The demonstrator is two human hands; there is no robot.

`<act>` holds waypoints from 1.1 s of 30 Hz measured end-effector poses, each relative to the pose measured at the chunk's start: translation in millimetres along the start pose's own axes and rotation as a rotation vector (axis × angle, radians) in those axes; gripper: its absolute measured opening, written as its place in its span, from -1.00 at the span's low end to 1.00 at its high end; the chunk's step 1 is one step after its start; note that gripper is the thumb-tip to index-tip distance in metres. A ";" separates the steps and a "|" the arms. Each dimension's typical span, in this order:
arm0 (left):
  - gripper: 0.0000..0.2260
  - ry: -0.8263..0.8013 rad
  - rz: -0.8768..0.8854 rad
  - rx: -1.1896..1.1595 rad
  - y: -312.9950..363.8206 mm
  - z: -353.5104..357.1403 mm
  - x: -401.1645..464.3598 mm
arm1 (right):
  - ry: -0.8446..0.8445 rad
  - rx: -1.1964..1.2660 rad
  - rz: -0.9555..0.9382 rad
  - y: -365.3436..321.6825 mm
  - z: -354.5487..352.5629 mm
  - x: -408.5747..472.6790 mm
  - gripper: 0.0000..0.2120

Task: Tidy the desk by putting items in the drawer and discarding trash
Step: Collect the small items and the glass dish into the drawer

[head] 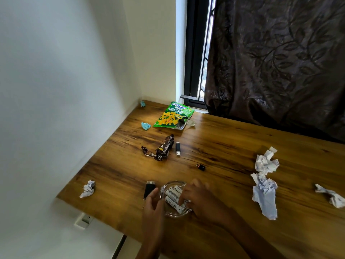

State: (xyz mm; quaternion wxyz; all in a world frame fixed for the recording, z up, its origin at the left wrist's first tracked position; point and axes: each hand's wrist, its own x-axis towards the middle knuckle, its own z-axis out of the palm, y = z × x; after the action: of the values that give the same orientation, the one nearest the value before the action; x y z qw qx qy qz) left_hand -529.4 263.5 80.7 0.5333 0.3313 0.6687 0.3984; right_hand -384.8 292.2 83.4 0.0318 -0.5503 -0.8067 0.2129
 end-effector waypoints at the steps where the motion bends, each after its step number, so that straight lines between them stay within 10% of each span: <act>1: -0.65 -0.009 0.001 0.005 -1.9 0.6 -0.3 | 0.005 0.000 0.001 -0.3 0.0 0.5 -0.74; 13: -0.57 -0.059 0.038 0.055 -9.9 3.9 1.8 | 0.028 -0.148 -0.078 -4.1 9.6 10.2 -0.76; 33: -0.39 0.122 0.305 0.395 -63.3 20.3 -38.5 | 0.260 0.544 -0.061 6.1 75.8 -92.0 -0.79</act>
State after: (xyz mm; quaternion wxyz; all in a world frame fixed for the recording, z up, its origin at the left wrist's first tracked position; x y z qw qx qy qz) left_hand -502.6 204.5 39.6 0.3509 0.5013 0.7067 0.3551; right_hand -365.0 187.7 29.1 0.2875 -0.5199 -0.7253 0.3478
